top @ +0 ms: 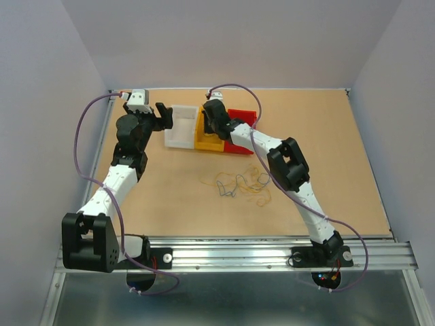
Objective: Untangle the cables
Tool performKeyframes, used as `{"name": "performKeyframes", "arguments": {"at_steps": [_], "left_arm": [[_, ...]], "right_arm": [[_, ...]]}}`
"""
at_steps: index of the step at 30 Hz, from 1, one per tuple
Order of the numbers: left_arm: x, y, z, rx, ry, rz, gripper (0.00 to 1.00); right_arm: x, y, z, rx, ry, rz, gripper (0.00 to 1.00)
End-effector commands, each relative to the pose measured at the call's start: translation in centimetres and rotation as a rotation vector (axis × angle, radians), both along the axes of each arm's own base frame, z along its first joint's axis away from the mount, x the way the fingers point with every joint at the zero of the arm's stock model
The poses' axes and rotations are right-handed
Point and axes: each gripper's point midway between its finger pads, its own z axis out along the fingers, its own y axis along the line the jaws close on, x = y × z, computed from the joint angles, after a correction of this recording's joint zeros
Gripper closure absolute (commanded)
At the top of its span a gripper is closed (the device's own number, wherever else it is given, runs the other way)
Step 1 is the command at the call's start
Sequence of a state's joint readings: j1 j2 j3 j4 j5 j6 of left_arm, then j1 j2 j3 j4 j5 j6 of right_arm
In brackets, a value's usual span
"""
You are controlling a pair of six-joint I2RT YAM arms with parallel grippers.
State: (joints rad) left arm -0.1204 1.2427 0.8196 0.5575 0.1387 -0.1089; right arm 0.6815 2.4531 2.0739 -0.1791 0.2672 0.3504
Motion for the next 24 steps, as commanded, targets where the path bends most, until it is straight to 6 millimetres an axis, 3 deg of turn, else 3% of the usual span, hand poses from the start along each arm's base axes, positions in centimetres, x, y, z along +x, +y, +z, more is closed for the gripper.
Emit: {"name": "performKeyframes", "arguments": {"at_steps": [1, 5, 6, 7, 9, 10, 12, 15, 17, 18, 20, 21, 23, 24], "left_arm": [[0.3, -0.1, 4.3, -0.005, -0.121, -0.014, 0.14], [0.2, -0.2, 4.5, -0.003, -0.126, -0.018, 0.13], [0.2, -0.3, 4.5, 0.002, -0.126, -0.024, 0.13], [0.2, -0.4, 4.4, 0.006, -0.125, -0.028, 0.12], [0.2, -0.5, 4.4, 0.01, -0.125, -0.039, 0.12], [0.2, -0.5, 4.5, 0.011, -0.128, -0.037, 0.12], [0.2, -0.5, 4.5, 0.012, -0.128, -0.04, 0.12], [0.1, -0.6, 4.5, 0.014, -0.13, -0.044, 0.12], [0.1, -0.6, 4.5, 0.016, -0.129, -0.044, 0.12], [0.1, -0.6, 4.6, 0.016, -0.131, -0.046, 0.12], [0.0, -0.6, 4.6, 0.017, -0.133, -0.046, 0.12], [0.0, -0.7, 4.5, 0.018, -0.13, -0.052, 0.12], [0.0, -0.8, 4.5, 0.021, -0.132, -0.058, 0.11], [-0.1, -1.0, 4.6, 0.02, -0.134, -0.068, 0.11]], "right_arm": [[0.9, -0.5, 0.2, -0.045, -0.017, -0.041, 0.99], [0.4, -0.7, 0.5, -0.048, -0.009, -0.026, 0.94], [0.3, -0.6, 1.0, -0.045, -0.015, -0.023, 0.86], [0.3, -0.8, 2.5, -0.036, -0.034, -0.026, 0.84], [-0.3, -0.7, 3.7, -0.041, -0.05, -0.018, 0.77], [-0.5, -0.8, 5.6, -0.035, -0.075, -0.017, 0.75], [-1.1, -0.6, 6.6, -0.037, -0.091, -0.009, 0.71], [-2.0, -0.5, 9.8, -0.025, -0.137, -0.003, 0.66], [-2.7, -0.4, 10.3, -0.032, -0.145, 0.003, 0.65], [-3.0, -0.5, 11.8, -0.02, -0.161, 0.002, 0.65], [-3.8, -0.6, 11.9, -0.022, -0.16, 0.008, 0.64], [-4.1, -0.8, 13.1, -0.01, -0.175, 0.007, 0.63], [-4.9, -1.7, 12.6, -0.025, -0.166, -0.009, 0.62], [-5.3, -2.0, 13.8, -0.005, -0.187, -0.015, 0.6]]}}
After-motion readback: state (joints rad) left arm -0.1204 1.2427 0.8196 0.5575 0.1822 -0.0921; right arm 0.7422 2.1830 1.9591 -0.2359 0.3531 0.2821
